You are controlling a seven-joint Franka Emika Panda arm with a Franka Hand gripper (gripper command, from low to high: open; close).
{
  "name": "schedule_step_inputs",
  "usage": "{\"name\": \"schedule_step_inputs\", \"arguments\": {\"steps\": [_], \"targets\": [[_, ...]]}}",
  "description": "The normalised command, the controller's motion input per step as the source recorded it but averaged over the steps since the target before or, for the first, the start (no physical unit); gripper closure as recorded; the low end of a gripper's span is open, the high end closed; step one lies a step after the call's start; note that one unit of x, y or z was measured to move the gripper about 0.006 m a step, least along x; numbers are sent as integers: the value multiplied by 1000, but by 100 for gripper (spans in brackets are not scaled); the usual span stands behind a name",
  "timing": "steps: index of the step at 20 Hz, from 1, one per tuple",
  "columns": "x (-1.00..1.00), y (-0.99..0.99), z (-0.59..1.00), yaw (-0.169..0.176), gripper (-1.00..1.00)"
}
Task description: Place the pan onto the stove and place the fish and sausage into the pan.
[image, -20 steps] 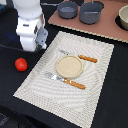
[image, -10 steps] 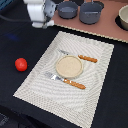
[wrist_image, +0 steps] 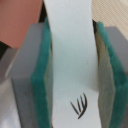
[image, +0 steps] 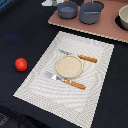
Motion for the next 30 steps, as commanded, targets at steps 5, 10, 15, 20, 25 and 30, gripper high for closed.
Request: {"name": "schedule_step_inputs", "arguments": {"steps": [5,10,15,20,25,30], "targets": [[540,847,19,0,100],[560,795,0,-6,100],[515,690,-50,-5,100],[365,479,-163,0,100],[53,253,-247,4,100],[0,325,6,10,-100]]}}
